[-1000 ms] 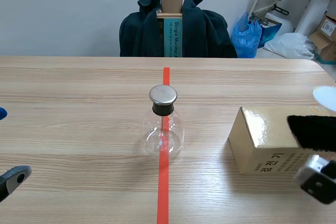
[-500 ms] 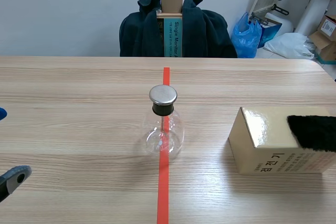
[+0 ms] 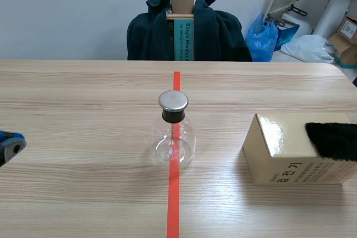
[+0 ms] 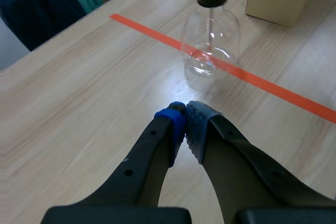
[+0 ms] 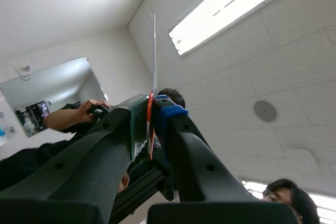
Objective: Do the electroscope experiment.
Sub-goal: 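Bring the plate to the electroscope and point at the metal foil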
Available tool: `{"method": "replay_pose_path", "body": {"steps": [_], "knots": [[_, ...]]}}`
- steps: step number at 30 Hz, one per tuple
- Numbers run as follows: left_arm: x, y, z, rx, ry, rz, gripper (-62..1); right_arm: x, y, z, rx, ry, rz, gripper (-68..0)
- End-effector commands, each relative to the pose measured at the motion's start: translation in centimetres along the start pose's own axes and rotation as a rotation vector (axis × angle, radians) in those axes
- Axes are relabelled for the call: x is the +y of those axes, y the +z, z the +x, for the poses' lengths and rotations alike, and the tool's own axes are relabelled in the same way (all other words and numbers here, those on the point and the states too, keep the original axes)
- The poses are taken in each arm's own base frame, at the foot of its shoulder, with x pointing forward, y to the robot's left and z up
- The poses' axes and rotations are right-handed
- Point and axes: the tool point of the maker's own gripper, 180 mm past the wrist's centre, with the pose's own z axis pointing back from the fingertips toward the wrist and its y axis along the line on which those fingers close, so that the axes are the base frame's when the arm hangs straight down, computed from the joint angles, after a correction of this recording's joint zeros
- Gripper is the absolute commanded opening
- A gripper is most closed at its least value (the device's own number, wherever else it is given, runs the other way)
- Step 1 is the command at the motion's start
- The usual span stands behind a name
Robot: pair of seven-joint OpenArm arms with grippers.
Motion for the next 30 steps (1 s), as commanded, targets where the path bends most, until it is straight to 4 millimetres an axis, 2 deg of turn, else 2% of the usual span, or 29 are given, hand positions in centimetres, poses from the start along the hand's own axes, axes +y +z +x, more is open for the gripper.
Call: {"method": "replay_pose_path", "body": {"steps": [1,5,11,18,24,30], "knots": [[0.6,-0.9,0.7,-0.049,0.01,0.025,-58.3,-1.8,-0.7,-0.4,0.001,0.029,-0.095,-66.7],[0.6,-2.3,-0.2,-0.056,0.043,0.02,-58.2,-2.7,-1.6,-0.7,0.014,0.024,-0.153,-66.7],[0.6,-4.7,-3.4,-0.026,0.116,0.022,-58.2,-3.0,-1.9,-0.9,0.021,0.018,-0.175,-66.7],[-0.2,-8.4,-6.7,0.018,0.156,-0.015,-58.2,-3.0,-1.9,-0.8,0.015,0.018,-0.175,-66.7],[-0.2,-10.9,-7.6,0.005,0.2,-0.024,-58.1,-2.5,-2.0,-0.8,0.017,0.004,-0.145,-66.7],[-1.0,-12.7,-7.8,-0.02,0.216,-0.052,-57.7,-0.5,-2.2,-0.9,0.017,-0.04,-0.038,-66.7]]}}
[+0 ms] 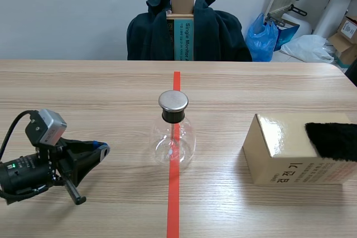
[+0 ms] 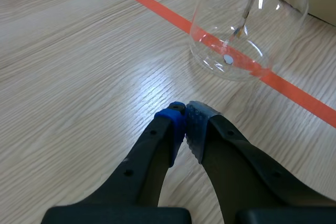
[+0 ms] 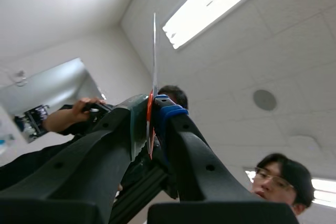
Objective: Do the electroscope experiment.
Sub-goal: 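Bring the plate to the electroscope and point at the metal foil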
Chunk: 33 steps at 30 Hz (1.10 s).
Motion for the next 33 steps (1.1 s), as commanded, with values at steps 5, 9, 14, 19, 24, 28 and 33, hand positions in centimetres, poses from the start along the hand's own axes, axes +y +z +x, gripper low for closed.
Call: {"method": "replay_pose_path", "body": {"steps": [5,9,14,19,24,28,33], "knots": [[-1.5,-1.4,1.1,-0.072,0.009,-0.041,-57.7,0.9,-0.2,-0.2,-0.007,-0.02,0.063,-66.7],[-2.3,-2.1,1.4,-0.099,0.022,-0.059,-57.7,1.6,-0.7,-0.5,0.01,-0.063,0.093,-66.7],[-3.3,-3.2,1.9,-0.119,0.03,-0.081,-57.7,2.5,-1.3,-0.8,0.032,-0.09,0.133,-66.7],[-3.7,-3.7,2.3,-0.137,0.038,-0.081,-57.7,3.5,-1.8,-0.5,0.036,-0.127,0.152,-66.7],[-4.0,-4.0,2.5,-0.148,0.046,-0.084,-57.7,5.1,-2.4,0.8,0.018,-0.164,0.163,-66.7],[-4.1,-4.1,2.5,-0.151,0.047,-0.083,-57.7,6.9,-2.8,2.0,0.001,-0.18,0.188,-66.7],[-3.7,-4.2,2.4,-0.148,0.032,-0.06,-57.7,9.5,-3.2,4.0,-0.033,-0.222,0.23,-66.7]]}}
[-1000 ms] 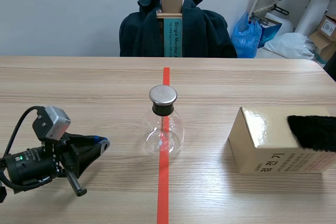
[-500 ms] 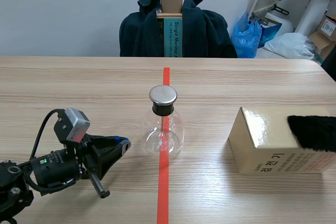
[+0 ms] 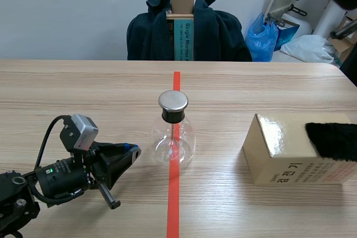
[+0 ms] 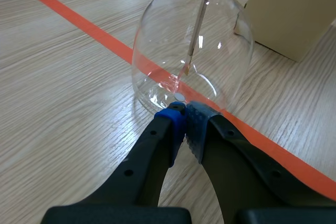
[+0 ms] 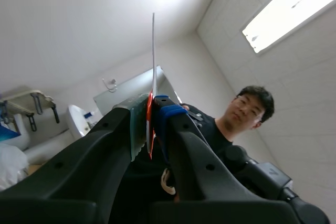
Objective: Do the electroscope experiment.
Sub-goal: 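Bring the plate to the electroscope and point at the metal foil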
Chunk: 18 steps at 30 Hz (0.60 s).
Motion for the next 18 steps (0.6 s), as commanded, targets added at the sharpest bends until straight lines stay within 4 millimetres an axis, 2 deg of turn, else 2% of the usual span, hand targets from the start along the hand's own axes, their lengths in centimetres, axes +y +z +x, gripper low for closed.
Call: {"method": "replay_pose_path", "body": {"steps": [1,8,18], "knots": [[0.2,-0.6,1.5,-0.05,-0.008,0.007,-57.7,-0.2,-0.7,0.6,-0.026,0.006,-0.018,-66.7],[0.4,-0.6,1.4,-0.046,-0.015,0.016,-57.7,5.0,-0.7,3.3,-0.085,-0.041,0.096,-66.7],[0.4,-0.6,1.4,-0.047,-0.015,0.016,-57.7,11.3,1.8,7.0,-0.183,-0.025,0.27,-66.7]]}}
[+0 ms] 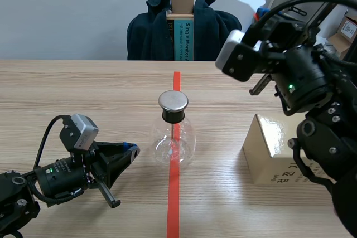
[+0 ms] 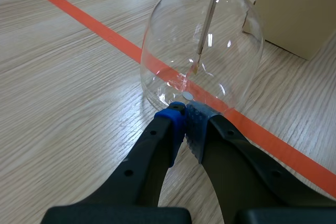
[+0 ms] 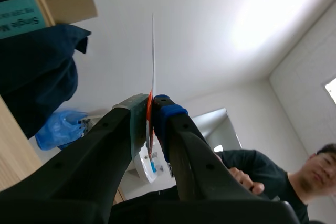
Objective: Do the electroscope experiment.
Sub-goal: 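Bring the plate to the electroscope and point at the metal foil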
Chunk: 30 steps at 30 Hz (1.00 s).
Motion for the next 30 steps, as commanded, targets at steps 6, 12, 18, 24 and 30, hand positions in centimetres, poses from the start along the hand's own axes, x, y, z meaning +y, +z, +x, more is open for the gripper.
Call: {"method": "replay_pose_path", "body": {"steps": [6,12,18,24,30], "knots": [[0.1,-0.6,1.5,-0.052,-0.002,0.002,-57.7,1.8,0.9,0.8,-0.041,0.024,0.049,-66.7],[0.1,-0.6,1.5,-0.052,-0.002,0.002,-57.7,3.6,3.0,2.1,-0.089,0.046,0.103,-66.7],[0.2,-0.6,1.5,-0.052,-0.004,0.004,-57.7,4.9,4.3,2.8,-0.111,0.054,0.147,-66.7],[0.2,-0.6,1.5,-0.052,-0.004,0.004,-57.7,5.9,5.4,3.8,-0.157,0.066,0.185,-66.7],[0.2,-0.6,1.5,-0.052,-0.004,0.004,-57.7,6.4,6.0,4.6,-0.203,0.082,0.207,-66.7]]}}
